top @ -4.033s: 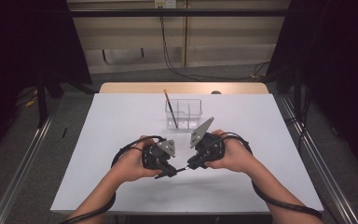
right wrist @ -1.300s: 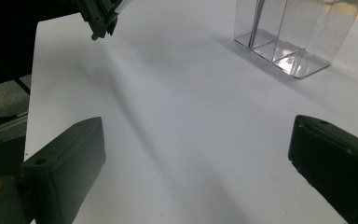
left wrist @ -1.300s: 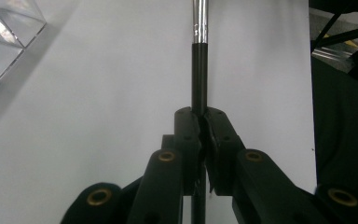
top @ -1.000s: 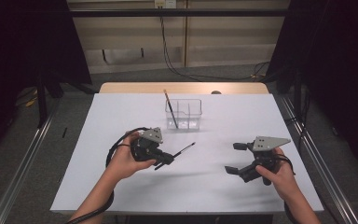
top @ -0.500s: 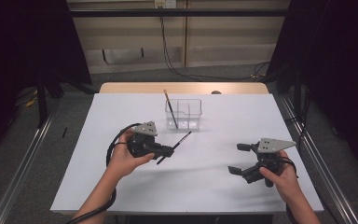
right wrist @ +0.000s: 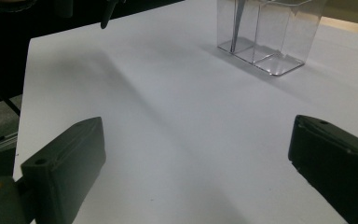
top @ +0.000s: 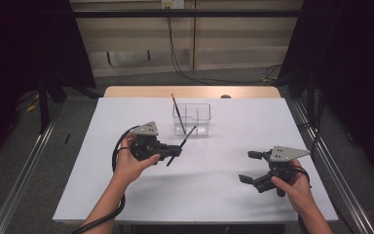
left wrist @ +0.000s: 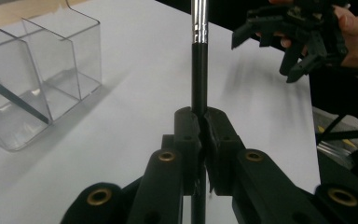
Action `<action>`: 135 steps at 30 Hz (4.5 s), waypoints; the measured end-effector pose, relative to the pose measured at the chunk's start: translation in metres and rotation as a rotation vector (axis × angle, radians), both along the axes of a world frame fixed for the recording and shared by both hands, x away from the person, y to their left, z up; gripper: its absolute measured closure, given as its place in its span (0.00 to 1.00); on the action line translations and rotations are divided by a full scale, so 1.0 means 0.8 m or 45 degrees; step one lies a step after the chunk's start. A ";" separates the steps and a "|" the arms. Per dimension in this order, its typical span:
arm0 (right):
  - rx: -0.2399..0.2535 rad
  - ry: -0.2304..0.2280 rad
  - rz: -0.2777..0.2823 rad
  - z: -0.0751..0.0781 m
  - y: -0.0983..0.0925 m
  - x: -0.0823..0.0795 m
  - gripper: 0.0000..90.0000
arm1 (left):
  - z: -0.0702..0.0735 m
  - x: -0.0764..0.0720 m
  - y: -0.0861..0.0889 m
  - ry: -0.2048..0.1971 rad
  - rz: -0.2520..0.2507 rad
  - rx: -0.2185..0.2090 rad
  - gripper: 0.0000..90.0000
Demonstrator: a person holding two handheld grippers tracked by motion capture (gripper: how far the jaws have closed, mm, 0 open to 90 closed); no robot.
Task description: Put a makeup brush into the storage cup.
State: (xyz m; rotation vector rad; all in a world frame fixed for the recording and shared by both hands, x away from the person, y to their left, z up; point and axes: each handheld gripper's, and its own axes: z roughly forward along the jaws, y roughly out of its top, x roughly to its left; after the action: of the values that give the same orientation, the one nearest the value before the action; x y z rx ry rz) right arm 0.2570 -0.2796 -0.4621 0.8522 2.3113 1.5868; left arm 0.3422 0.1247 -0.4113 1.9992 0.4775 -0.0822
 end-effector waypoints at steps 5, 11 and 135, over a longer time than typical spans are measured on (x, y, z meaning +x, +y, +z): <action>0.005 -0.004 -0.006 -0.002 -0.001 -0.001 0.04 | -0.001 0.003 0.003 0.012 0.047 -0.081 0.94; 0.017 -0.006 -0.010 -0.003 -0.002 -0.001 0.04 | -0.001 0.007 0.003 0.001 0.089 -0.131 0.94; 0.117 -0.075 -0.027 -0.005 -0.022 -0.013 0.04 | 0.004 0.104 -0.022 -0.158 0.505 -0.433 0.94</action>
State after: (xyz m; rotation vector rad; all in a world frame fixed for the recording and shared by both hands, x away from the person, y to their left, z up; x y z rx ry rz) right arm 0.2468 -0.2970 -0.4664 0.8354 2.1975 1.6970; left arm 0.4252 0.1073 -0.4084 1.5385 0.7194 0.1941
